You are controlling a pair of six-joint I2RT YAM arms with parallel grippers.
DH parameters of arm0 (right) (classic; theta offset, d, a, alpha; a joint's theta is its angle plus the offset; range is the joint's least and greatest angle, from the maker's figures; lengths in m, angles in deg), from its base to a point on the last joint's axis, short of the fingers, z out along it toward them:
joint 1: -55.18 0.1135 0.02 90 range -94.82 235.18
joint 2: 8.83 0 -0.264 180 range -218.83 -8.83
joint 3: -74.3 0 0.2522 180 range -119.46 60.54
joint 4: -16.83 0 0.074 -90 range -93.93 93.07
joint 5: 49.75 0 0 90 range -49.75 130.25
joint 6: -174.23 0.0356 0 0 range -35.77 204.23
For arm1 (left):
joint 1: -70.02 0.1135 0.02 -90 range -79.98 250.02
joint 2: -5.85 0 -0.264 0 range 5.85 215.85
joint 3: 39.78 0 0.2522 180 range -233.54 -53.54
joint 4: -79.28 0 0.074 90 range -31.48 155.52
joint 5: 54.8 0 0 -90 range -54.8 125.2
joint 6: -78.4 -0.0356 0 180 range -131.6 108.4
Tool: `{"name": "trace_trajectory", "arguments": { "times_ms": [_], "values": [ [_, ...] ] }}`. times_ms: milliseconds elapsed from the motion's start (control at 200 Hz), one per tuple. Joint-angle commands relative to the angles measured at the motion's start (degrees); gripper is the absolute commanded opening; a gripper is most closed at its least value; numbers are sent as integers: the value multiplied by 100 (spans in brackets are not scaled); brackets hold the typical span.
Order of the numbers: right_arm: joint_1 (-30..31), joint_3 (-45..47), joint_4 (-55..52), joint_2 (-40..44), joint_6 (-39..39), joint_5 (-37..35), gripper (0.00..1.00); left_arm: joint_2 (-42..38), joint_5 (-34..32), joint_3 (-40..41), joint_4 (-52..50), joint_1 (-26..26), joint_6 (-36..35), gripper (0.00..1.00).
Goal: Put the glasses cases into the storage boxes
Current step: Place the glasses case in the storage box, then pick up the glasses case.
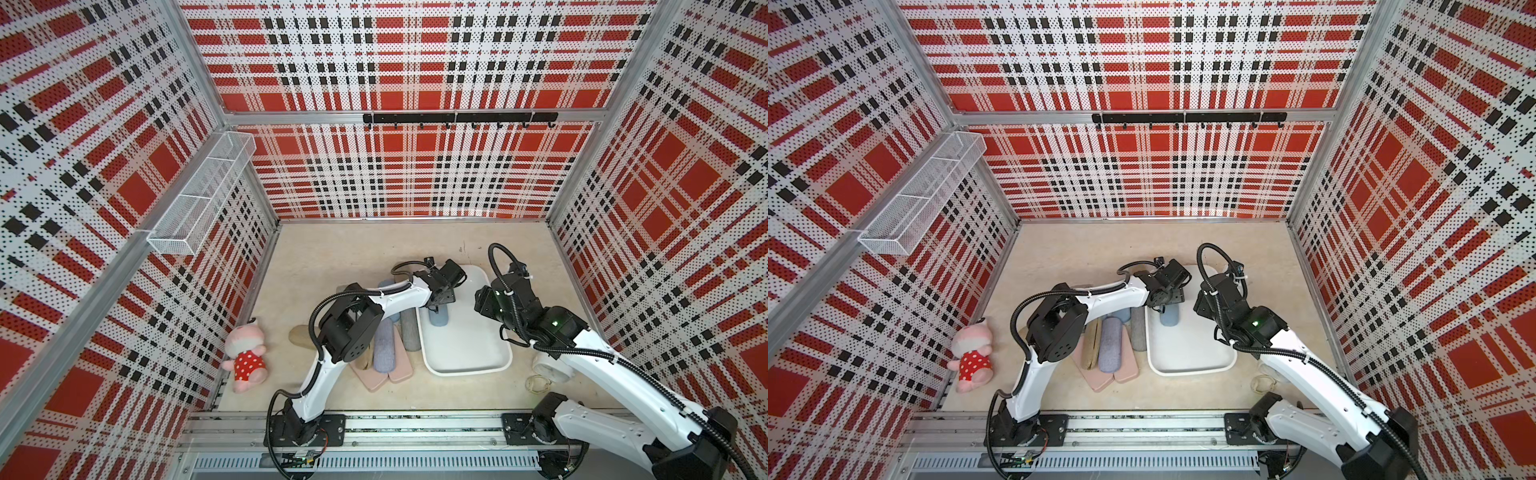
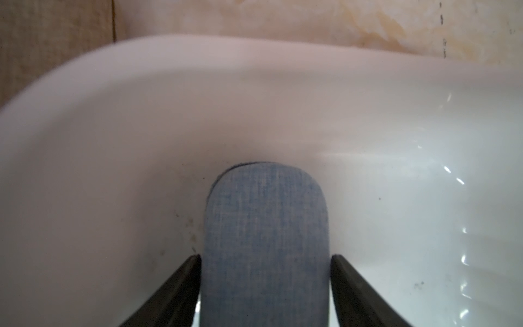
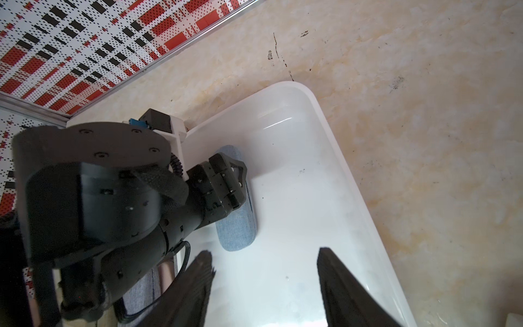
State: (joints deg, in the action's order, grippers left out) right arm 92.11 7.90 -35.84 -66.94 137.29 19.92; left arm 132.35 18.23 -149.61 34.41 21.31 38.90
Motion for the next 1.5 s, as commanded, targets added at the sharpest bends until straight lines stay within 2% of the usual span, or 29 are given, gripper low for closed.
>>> {"name": "trace_trajectory", "arguments": {
  "times_ms": [0,180,311,426,561,717,782,872,997,1092,1268,1478,1493],
  "values": [
    [-45,-145,-116,-43,39,-16,64,114,-95,-132,-31,60,4,80],
    [-45,-267,-160,-77,-10,-14,66,-134,15,-238,-33,-52,-14,83],
    [-45,-434,-178,-168,-83,15,67,-512,-188,-273,-121,-156,-118,84],
    [-45,-560,-155,-299,-161,123,67,-1048,-369,23,-149,-105,-217,85],
    [-45,-638,-43,-443,-243,298,68,-1780,-536,584,-61,68,-353,91],
    [-32,-709,136,-696,-287,566,68,-2421,-160,1320,196,521,-544,91],
    [62,-817,194,-898,-289,654,68,-2777,-214,1658,286,721,-659,91],
    [417,-1046,281,-1279,-331,574,68,-3334,-355,2189,381,1152,-726,90],
    [994,-1574,380,-2030,-412,458,66,-4127,-56,3084,617,1935,-746,84],
    [1349,-2032,520,-2692,-479,530,63,-4596,163,3634,736,2326,-847,82],
    [1800,-2708,802,-3824,-490,710,62,-5143,474,4395,801,2872,-923,79],
    [1991,-3399,788,-4822,-455,815,57,-5412,549,4884,740,3374,-1024,80],
    [1993,-3442,781,-4861,-469,976,57,-5434,546,4918,739,3399,-1032,80]
  ]
}}
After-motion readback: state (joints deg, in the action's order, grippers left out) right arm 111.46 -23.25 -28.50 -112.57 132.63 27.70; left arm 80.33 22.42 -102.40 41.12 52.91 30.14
